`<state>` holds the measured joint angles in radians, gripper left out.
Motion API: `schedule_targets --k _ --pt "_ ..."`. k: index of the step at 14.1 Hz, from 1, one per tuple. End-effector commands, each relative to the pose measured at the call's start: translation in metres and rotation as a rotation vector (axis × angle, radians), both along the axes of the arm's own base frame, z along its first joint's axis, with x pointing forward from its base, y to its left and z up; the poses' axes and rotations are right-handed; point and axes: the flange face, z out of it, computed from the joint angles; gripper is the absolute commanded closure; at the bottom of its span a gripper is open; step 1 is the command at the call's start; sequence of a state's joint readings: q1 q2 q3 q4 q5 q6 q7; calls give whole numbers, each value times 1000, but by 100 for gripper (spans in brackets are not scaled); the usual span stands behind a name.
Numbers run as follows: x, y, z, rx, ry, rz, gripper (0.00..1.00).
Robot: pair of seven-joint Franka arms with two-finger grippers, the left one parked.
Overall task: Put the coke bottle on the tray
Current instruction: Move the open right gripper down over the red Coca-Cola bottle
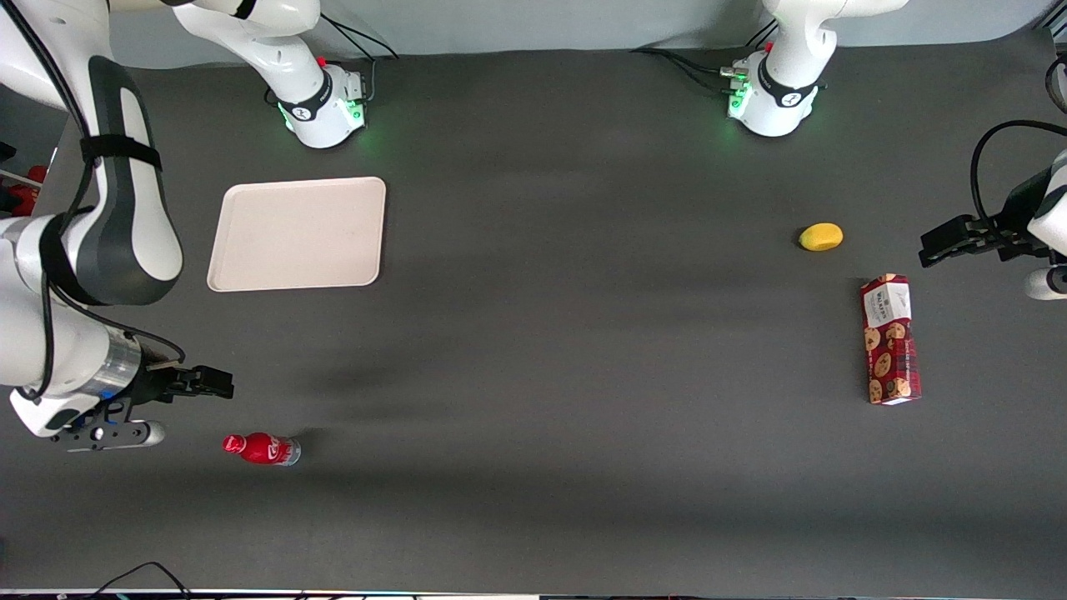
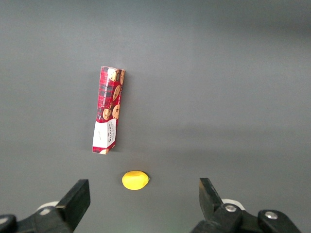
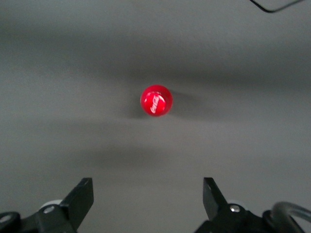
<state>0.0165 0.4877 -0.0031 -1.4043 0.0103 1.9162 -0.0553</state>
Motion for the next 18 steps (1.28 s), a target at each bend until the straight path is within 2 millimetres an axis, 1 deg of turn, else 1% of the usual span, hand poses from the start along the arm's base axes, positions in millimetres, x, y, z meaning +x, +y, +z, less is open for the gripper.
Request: schedule_targets --k 1,4,5,7,9,13,16,17,18 --pt "23 -1 -18 56 -7 81 0" --pt "37 1 -40 55 0 107 0" --pt "40 2 -50 54 5 128 0" --pt "45 1 -60 49 -16 141 0" --pt "51 1 -77 45 -40 152 0" --pt "57 2 -90 45 -53 168 0" --pt "57 1 -94 45 -48 171 0" --pt "57 0 -103 44 -39 203 0" --pt "57 -2 -105 43 -39 207 0"
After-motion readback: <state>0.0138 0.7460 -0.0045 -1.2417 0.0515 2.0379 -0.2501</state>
